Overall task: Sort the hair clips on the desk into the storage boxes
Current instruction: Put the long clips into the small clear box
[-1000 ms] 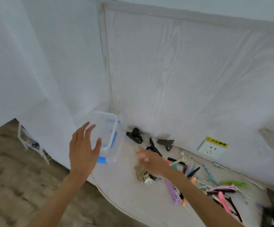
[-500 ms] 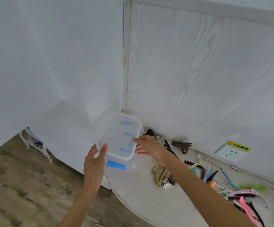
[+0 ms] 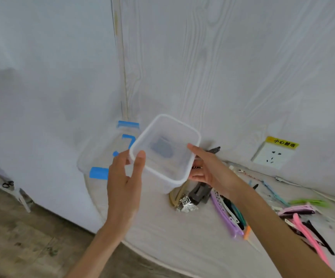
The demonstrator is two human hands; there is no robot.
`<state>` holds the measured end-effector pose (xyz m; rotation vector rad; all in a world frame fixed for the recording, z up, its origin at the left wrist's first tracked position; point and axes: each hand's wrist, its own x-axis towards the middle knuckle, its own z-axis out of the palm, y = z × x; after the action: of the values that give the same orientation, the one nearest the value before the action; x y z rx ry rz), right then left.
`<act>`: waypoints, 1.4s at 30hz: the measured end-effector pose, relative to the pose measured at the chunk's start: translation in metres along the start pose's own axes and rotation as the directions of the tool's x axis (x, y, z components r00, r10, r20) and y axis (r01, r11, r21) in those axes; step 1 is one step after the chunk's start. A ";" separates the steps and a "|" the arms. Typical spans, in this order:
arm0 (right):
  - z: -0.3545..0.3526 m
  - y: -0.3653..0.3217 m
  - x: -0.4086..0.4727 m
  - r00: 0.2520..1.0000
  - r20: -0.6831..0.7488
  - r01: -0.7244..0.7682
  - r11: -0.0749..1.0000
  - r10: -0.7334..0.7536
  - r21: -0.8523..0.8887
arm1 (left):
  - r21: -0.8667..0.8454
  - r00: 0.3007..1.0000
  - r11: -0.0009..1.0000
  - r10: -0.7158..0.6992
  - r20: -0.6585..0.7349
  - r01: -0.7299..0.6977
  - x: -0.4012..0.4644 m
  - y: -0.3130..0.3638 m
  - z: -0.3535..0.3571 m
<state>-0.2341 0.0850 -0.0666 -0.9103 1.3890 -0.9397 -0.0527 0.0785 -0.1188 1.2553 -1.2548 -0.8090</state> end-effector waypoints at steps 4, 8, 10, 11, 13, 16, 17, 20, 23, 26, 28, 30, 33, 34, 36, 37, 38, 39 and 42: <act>-0.002 0.035 -0.009 0.995 0.098 0.030 0.999 -0.026 -0.039 | -0.039 0.995 0.997 0.066 -0.080 -0.070 -0.034 -0.027 -0.011; 0.005 0.062 -0.026 0.994 0.057 0.095 0.993 -0.090 -0.076 | -0.114 0.996 0.991 0.055 -0.074 -0.063 -0.058 -0.044 -0.023; 0.010 0.075 -0.041 0.994 0.040 0.102 0.992 -0.099 -0.079 | -0.092 0.996 0.994 0.054 -0.071 -0.061 -0.070 -0.049 -0.030; 0.012 0.082 -0.047 0.996 0.049 0.075 0.994 -0.072 -0.080 | -0.062 0.996 0.996 0.055 -0.074 -0.060 -0.075 -0.053 -0.035; 0.018 0.098 -0.063 0.996 0.093 0.004 0.997 0.003 -0.076 | -0.006 0.996 0.999 0.050 -0.074 -0.050 -0.086 -0.064 -0.047; 0.024 0.124 -0.070 0.988 0.135 -0.065 0.995 0.076 -0.080 | 0.035 0.998 0.998 -0.046 -0.038 0.047 -0.089 -0.086 -0.058; 0.026 0.131 -0.074 0.988 0.130 -0.071 0.993 0.082 -0.090 | 0.029 0.997 0.997 -0.077 -0.013 0.077 -0.091 -0.091 -0.061; 0.028 0.147 -0.078 0.988 0.112 -0.100 0.991 0.110 -0.087 | 0.013 0.992 0.995 -0.104 0.073 0.104 -0.090 -0.103 -0.062; 0.024 0.151 -0.079 0.983 0.121 -0.135 0.989 0.142 -0.062 | 0.056 0.982 0.992 -0.122 0.144 0.115 -0.084 -0.098 -0.053; 0.021 0.146 -0.077 0.992 0.026 -0.125 0.992 0.125 -0.012 | 0.117 0.980 0.991 -0.092 0.178 0.071 -0.074 -0.089 -0.036; 0.022 0.145 -0.075 0.993 -0.063 -0.093 0.995 0.096 0.048 | 0.124 0.995 0.989 0.067 0.080 -0.077 -0.078 -0.084 -0.030; 0.024 0.146 -0.070 0.989 -0.131 -0.055 0.993 0.069 0.108 | 0.084 0.964 0.960 0.263 0.044 -0.266 -0.087 -0.082 -0.030; 0.030 0.147 -0.065 0.975 -0.219 -0.005 0.991 0.034 0.133 | 0.298 0.845 0.809 0.398 0.356 -0.507 -0.090 -0.093 -0.031; 0.033 0.147 -0.063 0.967 -0.255 0.012 0.992 0.021 0.128 | 0.363 0.811 0.742 0.412 0.415 -0.563 -0.086 -0.098 -0.032; 0.036 0.147 -0.060 0.939 -0.344 0.067 0.991 -0.024 0.113 | 0.384 0.791 0.707 0.427 0.438 -0.594 -0.075 -0.101 -0.033; 0.038 0.146 -0.058 0.919 -0.391 0.099 0.990 -0.054 0.096 | 0.371 0.792 0.718 0.420 0.443 -0.589 -0.071 -0.101 -0.033; 0.039 0.145 -0.057 0.902 -0.424 0.124 0.989 -0.081 0.075 | 0.361 0.793 0.729 0.405 0.456 -0.581 -0.066 -0.100 -0.032; 0.040 0.143 -0.056 0.895 -0.435 0.132 0.990 -0.095 0.058 | 0.357 0.794 0.741 0.383 0.471 -0.569 -0.063 -0.100 -0.032; 0.039 0.138 -0.061 0.913 -0.396 0.120 0.992 -0.095 0.039 | 0.351 0.808 0.780 0.310 0.501 -0.518 -0.053 -0.099 -0.030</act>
<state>-0.1929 0.1917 -0.1717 -0.7820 1.6490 -1.2964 -0.0159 0.1164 -0.2224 1.1218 -2.1045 -0.4486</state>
